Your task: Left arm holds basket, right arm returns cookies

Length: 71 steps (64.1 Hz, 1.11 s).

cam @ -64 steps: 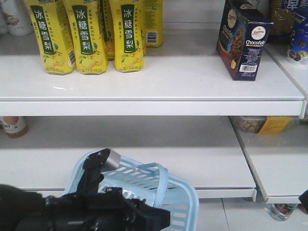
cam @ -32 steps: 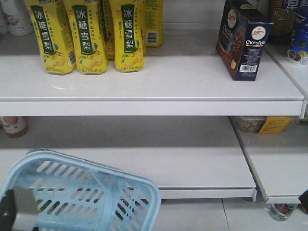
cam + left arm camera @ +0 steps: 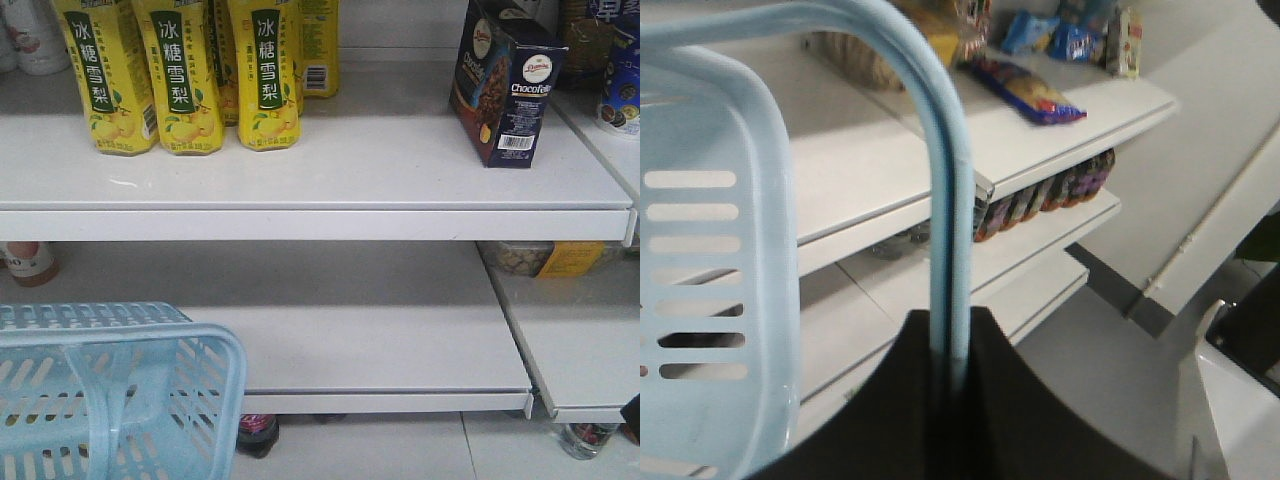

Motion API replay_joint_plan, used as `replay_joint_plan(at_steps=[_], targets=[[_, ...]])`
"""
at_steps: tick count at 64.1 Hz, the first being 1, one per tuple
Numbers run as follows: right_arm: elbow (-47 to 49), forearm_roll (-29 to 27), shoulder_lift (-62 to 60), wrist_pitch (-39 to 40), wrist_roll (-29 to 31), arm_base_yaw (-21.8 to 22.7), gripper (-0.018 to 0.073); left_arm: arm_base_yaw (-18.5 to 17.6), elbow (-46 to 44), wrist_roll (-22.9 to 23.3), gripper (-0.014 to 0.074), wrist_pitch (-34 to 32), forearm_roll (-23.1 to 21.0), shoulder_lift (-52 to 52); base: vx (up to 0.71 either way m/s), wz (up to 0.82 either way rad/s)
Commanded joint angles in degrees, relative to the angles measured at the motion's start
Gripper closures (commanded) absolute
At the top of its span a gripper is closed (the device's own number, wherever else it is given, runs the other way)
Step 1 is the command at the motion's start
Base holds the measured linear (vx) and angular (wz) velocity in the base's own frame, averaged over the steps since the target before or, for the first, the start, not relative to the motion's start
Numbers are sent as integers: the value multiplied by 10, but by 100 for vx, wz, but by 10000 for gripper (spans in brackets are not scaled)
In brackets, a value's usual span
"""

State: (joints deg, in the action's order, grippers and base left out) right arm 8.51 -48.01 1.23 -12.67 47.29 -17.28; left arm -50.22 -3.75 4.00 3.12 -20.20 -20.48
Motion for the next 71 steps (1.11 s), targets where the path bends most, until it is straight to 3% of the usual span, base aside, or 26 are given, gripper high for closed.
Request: replay_joint_plan(at_steps=[1, 8, 16, 35, 52, 71], targets=[[16, -4, 8, 27, 0, 1, 567, 13, 14, 0, 603, -97, 16, 34, 0, 0], [16, -4, 8, 27, 0, 1, 567, 53, 41, 1, 603, -84, 53, 81, 0, 0], [16, -4, 8, 27, 0, 1, 567, 121, 40, 5, 603, -31, 105, 119, 0, 0], [16, -4, 8, 27, 0, 1, 567, 274, 40, 35, 603, 11, 192, 181, 0, 0], [16, -4, 8, 27, 0, 1, 567, 382, 40, 35, 603, 29, 208, 220, 0, 0], [16, -4, 8, 27, 0, 1, 567, 451, 40, 34, 603, 42, 209, 220, 0, 0]])
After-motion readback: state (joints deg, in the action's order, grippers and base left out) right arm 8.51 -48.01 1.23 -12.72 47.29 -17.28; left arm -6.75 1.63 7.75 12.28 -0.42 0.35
